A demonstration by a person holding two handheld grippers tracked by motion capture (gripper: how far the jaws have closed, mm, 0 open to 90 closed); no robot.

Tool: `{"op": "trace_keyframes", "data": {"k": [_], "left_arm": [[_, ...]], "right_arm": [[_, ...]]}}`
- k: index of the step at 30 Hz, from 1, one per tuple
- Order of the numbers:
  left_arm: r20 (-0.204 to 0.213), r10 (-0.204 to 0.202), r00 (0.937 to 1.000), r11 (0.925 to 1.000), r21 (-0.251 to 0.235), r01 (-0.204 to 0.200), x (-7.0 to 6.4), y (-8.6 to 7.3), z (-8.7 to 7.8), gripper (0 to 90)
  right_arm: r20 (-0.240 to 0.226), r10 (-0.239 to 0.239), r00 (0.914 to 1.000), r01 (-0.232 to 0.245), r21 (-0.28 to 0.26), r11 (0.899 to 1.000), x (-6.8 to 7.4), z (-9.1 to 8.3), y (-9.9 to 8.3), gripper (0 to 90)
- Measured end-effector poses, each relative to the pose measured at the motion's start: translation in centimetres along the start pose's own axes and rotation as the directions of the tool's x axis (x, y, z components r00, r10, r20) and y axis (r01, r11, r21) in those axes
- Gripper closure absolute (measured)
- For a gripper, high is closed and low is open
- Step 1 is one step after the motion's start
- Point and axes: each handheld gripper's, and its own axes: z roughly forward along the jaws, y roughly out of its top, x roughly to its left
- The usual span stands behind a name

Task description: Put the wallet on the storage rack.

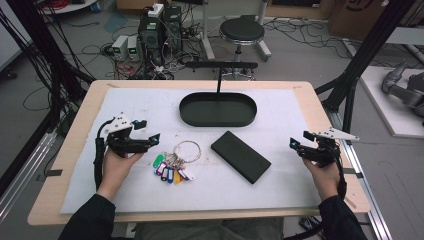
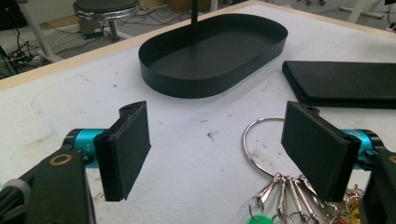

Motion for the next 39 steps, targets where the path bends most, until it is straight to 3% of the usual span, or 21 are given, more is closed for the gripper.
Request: {"op": "trace_keyframes", "data": {"k": [20, 25, 29, 31, 39], "left_arm": [[-0.049, 0.001, 0.9988, 0.9997, -0.023, -0.002, 0.2, 0.1, -0.4, 24.7], [-0.026, -0.009, 0.9996, 0.9997, -0.022, 0.008, 0.2, 0.0, -0.2, 26.4], [-0.012, -0.023, 0.9997, 0.9995, -0.021, 0.023, 0.2, 0.0, 0.0, 33.0], [-0.024, -0.007, 0.9997, 0.9999, -0.011, 0.007, 0.0, 0.0, 0.2, 34.1], [0.026, -0.004, 0.9997, 1.0, 0.008, 0.003, -0.6, 0.1, 1.1, 39.8]], "right_arm": [[-0.03, -0.001, 0.9995, 0.001, 0.012, 1.0, 1.1, 0.0, 0.0, 31.3], [-0.043, -0.018, 0.9989, 0.019, 0.022, 1.0, 1.4, 0.3, 0.0, 32.1], [-0.047, -0.025, 0.9986, 0.026, 0.027, 0.999, 1.4, 0.5, -0.1, 32.1], [-0.044, -0.024, 0.9988, 0.025, 0.029, 0.999, 1.3, 0.5, -0.2, 32.1], [-0.038, -0.021, 0.999, 0.023, 0.032, 0.999, 1.0, 0.4, -0.3, 32.1]]}}
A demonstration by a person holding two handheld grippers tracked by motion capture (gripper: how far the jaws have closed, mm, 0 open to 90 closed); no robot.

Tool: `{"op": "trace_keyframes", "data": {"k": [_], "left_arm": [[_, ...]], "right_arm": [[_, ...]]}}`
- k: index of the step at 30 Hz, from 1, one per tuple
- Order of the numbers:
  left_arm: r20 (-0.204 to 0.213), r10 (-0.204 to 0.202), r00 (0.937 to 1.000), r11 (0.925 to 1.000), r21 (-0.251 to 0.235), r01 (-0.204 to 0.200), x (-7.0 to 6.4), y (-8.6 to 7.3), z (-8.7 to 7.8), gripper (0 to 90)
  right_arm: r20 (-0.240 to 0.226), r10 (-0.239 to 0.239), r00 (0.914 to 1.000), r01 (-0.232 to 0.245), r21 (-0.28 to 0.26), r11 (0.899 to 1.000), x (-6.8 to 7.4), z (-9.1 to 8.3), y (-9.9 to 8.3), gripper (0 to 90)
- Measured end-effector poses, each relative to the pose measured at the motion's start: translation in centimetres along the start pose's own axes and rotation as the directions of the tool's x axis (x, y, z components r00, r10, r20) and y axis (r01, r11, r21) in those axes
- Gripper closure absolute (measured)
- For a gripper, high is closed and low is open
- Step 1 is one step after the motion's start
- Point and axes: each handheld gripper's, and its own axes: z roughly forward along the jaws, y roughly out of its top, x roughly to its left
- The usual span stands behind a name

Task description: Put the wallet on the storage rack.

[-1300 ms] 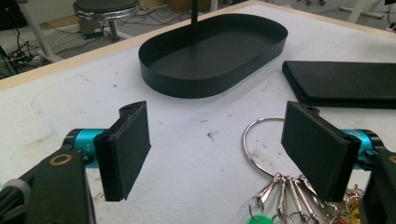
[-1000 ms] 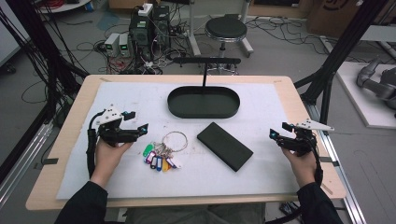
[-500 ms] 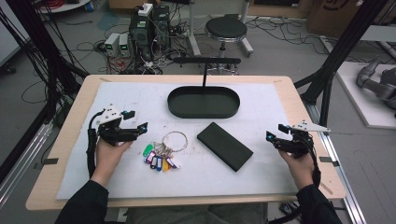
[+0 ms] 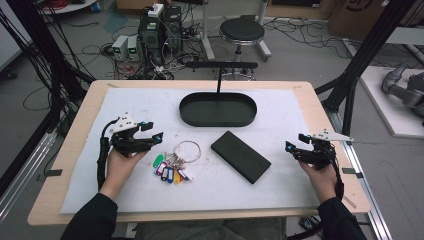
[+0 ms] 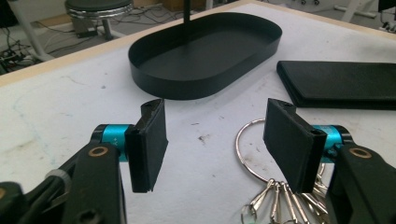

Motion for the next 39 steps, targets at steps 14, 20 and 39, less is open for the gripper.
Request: {"op": "trace_keyframes", "data": {"k": [14, 20, 39], "left_arm": [[0.018, 0.001, 0.9998, 0.9998, 0.021, -0.001, -0.5, 0.1, 0.7, 41.4], [0.011, -0.001, 0.9999, 0.9997, 0.022, 0.001, -0.4, 0.0, 0.6, 41.4], [-0.019, 0.001, 0.9998, 0.9999, 0.011, 0.0, -0.2, 0.0, 0.7, 40.3]], "right_arm": [[-0.098, 0.004, 0.9952, -0.001, 0.027, 1.0, 1.3, 1.0, 0.0, 37.4], [-0.174, -0.003, 0.9847, 0.021, 0.102, 0.995, 2.8, 2.3, -0.1, 38.8], [-0.298, 0.09, 0.9505, -0.006, 0.271, 0.963, 3.9, 3.7, -1.2, 49.9]]}}
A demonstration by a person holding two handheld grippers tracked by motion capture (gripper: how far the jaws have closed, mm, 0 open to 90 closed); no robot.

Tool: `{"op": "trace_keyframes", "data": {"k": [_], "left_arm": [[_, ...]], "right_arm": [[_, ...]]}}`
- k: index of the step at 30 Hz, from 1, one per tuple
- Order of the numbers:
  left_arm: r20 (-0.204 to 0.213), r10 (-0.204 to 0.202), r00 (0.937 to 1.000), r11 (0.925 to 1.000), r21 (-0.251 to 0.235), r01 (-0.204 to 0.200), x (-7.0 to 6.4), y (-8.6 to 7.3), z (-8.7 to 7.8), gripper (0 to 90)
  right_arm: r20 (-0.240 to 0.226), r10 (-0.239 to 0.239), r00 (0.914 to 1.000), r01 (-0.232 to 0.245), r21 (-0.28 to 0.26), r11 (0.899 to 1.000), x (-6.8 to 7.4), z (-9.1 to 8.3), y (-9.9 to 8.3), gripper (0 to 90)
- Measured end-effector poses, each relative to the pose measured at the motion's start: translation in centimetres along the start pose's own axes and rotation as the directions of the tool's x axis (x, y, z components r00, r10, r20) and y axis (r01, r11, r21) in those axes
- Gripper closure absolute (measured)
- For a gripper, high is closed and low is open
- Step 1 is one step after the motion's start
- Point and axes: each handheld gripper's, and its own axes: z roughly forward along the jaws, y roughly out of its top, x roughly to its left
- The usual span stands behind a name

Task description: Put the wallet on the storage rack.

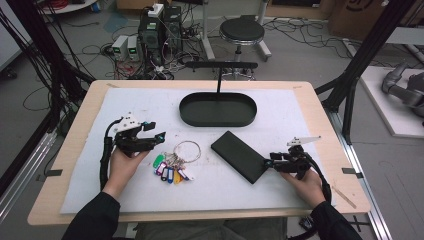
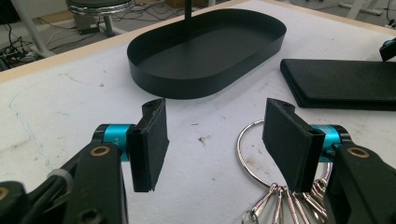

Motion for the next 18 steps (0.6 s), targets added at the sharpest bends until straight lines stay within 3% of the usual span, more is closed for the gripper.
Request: {"op": "trace_keyframes", "data": {"k": [5, 6, 7, 9, 15, 18], "left_arm": [[-0.001, 0.012, 0.9999, 0.9999, 0.008, -0.012, -0.3, 0.0, 0.2, 40.3], [-0.001, 0.019, 0.9998, 0.9997, 0.012, -0.019, -0.3, 0.0, 0.2, 40.3], [0.001, 0.021, 0.9998, 0.9997, 0.014, -0.021, -0.4, 0.0, 0.3, 40.4], [0.001, 0.023, 0.9997, 0.9996, 0.016, -0.023, -0.5, 0.1, 0.3, 40.3], [0.003, 0.027, 0.9996, 0.9995, 0.014, -0.027, -0.6, 0.1, 0.4, 40.3], [0.005, 0.024, 0.9997, 0.9997, 0.01, -0.024, -0.6, 0.2, 0.4, 40.3]], "right_arm": [[-0.075, 0.098, 0.9924, -0.097, 0.018, 0.995, -0.6, 0.4, -0.3, 50.3], [-0.07, 0.094, 0.9932, -0.093, 0.016, 0.996, -0.6, 0.5, -0.3, 50.7], [-0.071, 0.098, 0.9926, -0.097, 0.02, 0.995, -0.6, 0.5, -0.3, 52.7], [-0.128, 0.115, 0.9852, -0.112, 0.03, 0.993, -0.7, 0.5, -0.3, 65.3], [-0.109, 0.08, 0.9908, -0.077, 0.03, 0.997, -0.3, 0.2, 0.0, 75.7], [-0.062, 0.016, 0.9979, -0.015, 0.022, 1.0, 0.4, 0.0, 0.4, 79.9]]}}
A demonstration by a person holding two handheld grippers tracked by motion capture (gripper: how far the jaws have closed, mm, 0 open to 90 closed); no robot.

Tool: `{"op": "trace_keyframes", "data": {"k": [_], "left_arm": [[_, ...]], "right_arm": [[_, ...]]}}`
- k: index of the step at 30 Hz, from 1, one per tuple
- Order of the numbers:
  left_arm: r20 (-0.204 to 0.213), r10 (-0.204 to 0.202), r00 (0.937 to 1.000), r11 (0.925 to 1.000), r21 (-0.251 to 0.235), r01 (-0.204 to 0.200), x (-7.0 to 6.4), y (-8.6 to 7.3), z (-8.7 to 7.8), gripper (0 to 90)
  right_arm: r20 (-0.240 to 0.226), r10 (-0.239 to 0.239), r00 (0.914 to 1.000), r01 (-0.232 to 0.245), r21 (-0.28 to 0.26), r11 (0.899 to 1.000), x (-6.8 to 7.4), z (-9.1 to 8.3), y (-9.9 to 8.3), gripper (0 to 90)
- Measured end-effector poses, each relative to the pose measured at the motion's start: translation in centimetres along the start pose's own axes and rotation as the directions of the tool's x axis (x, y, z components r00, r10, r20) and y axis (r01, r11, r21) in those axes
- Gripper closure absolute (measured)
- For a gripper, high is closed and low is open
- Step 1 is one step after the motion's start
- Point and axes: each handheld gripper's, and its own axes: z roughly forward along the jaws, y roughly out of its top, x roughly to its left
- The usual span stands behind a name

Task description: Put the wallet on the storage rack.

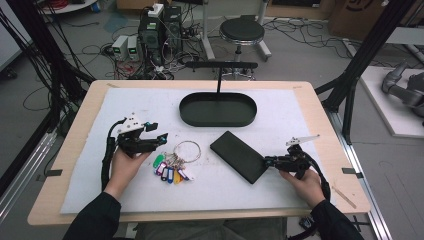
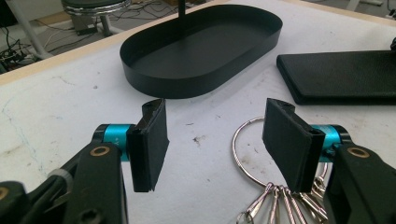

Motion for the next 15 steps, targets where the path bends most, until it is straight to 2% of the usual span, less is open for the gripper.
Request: {"op": "trace_keyframes", "data": {"k": [4, 5, 8, 9, 10, 13, 15], "left_arm": [[0.007, -0.003, 1.0, 1.0, -0.001, 0.003, -0.1, 0.1, 0.0, 40.0], [0.011, -0.003, 0.9999, 1.0, 0.0, 0.003, -0.1, 0.1, 0.1, 40.0], [0.021, -0.009, 0.9997, 0.9999, -0.008, 0.009, -0.2, 0.2, 0.2, 40.0], [0.028, -0.009, 0.9996, 0.9999, -0.01, 0.01, -0.3, 0.2, 0.2, 40.0], [0.035, -0.011, 0.9993, 0.9999, -0.013, 0.011, -0.4, 0.2, 0.3, 39.7], [0.054, -0.01, 0.9985, 0.9998, -0.018, 0.011, -0.7, 0.4, 0.6, 39.6], [0.069, -0.008, 0.9976, 0.9997, -0.023, 0.01, -1.0, 0.5, 0.9, 39.4]], "right_arm": [[0.021, -0.051, 0.9985, 0.051, -0.033, 0.998, 0.6, -0.3, 0.3, 81.3], [0.021, -0.051, 0.9985, 0.051, -0.033, 0.998, 0.6, -0.3, 0.3, 81.3], [0.041, -0.123, 0.9916, 0.126, -0.086, 0.988, 1.5, -1.0, 0.6, 81.9], [0.041, -0.123, 0.9916, 0.126, -0.086, 0.988, 1.5, -1.0, 0.6, 81.9], [0.061, -0.193, 0.9793, 0.199, -0.117, 0.973, 2.2, -1.4, 0.8, 82.1], [0.079, -0.275, 0.9582, 0.284, -0.139, 0.949, 3.0, -1.7, 0.9, 82.1], [0.083, -0.312, 0.9464, 0.322, -0.149, 0.935, 3.4, -1.9, 1.0, 82.1]]}}
